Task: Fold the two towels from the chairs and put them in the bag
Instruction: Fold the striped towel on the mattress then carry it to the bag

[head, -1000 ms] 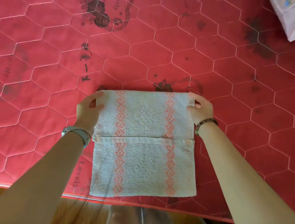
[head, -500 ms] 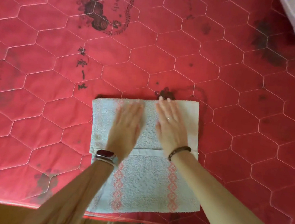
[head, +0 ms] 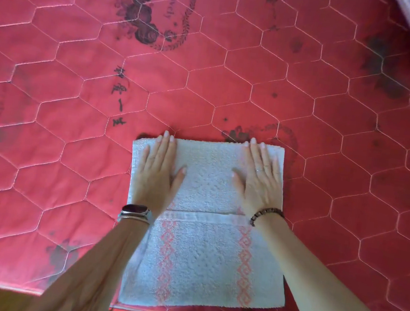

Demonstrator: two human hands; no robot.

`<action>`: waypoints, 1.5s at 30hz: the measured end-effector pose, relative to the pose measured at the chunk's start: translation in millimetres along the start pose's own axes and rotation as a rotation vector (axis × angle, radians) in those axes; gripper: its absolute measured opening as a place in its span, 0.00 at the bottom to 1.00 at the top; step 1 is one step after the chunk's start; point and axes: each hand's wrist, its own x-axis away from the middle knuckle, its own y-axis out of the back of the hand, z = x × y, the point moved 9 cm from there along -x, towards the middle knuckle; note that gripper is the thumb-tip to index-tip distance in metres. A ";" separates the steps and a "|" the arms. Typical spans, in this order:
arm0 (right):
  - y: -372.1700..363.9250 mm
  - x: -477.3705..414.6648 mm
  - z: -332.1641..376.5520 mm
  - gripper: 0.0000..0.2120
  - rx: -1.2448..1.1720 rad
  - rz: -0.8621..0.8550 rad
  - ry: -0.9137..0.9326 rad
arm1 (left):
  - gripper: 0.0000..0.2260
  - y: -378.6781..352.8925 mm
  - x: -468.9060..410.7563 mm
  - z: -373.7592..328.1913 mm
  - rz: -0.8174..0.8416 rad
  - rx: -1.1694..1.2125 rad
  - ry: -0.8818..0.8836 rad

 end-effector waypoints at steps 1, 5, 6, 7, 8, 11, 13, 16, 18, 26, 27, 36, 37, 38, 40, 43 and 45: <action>1.8 1.2 -9.9 0.31 -0.028 -0.004 -0.039 | 0.30 1.1 -0.8 10.4 0.002 -0.002 0.013; 1.3 5.3 -26.7 0.31 -0.050 -0.026 -0.098 | 0.31 6.7 -2.5 39.5 -0.009 0.033 0.072; 1.3 6.0 -27.2 0.31 -0.051 -0.033 -0.111 | 0.30 8.3 -1.8 41.1 -0.012 0.030 0.067; 2.7 8.1 -26.1 0.31 -0.051 -0.044 -0.122 | 0.30 10.0 0.1 40.6 -0.019 0.025 0.061; 6.2 11.9 -22.5 0.31 -0.057 -0.057 -0.127 | 0.30 12.9 3.5 38.4 -0.028 0.023 0.059; 10.6 30.2 6.5 0.29 -0.011 -0.054 -0.045 | 0.29 15.5 22.4 12.7 -0.030 0.058 -0.002; 3.5 47.3 35.6 0.28 -0.045 -0.046 0.034 | 0.28 9.6 41.3 -18.2 -0.018 0.102 -0.082; -12.3 69.7 74.5 0.27 -0.073 -0.017 0.113 | 0.27 -9.5 72.0 -58.4 0.002 0.075 -0.210; -22.5 82.8 88.7 0.28 -0.031 0.016 0.147 | 0.27 -20.5 87.2 -67.4 -0.001 0.004 -0.230; -27.3 107.4 21.1 0.31 -0.049 0.014 -0.012 | 0.28 -11.1 106.9 -18.6 -0.071 0.020 -0.158; -26.4 110.4 8.2 0.31 -0.050 0.022 -0.050 | 0.28 -10.3 108.4 -9.8 -0.074 0.012 -0.151; -25.3 138.9 12.3 0.31 -0.042 0.019 -0.070 | 0.27 -8.1 133.8 -11.8 -0.074 -0.015 -0.099; -30.1 144.8 25.7 0.32 -0.066 0.029 -0.024 | 0.27 -11.5 140.5 -23.4 -0.060 -0.017 -0.140; -35.0 151.3 39.0 0.32 -0.109 0.031 0.021 | 0.27 -15.8 148.7 -36.5 -0.041 -0.016 -0.190; -44.9 164.4 58.3 0.32 -0.147 0.032 0.079 | 0.27 -25.0 166.3 -62.2 -0.003 -0.001 -0.305; -52.3 179.6 57.2 0.31 -0.128 0.053 0.056 | 0.26 -31.0 183.9 -75.5 -0.006 0.022 -0.380; -52.3 186.1 42.4 0.31 -0.127 0.061 0.018 | 0.25 -29.9 186.1 -65.8 -0.022 0.041 -0.358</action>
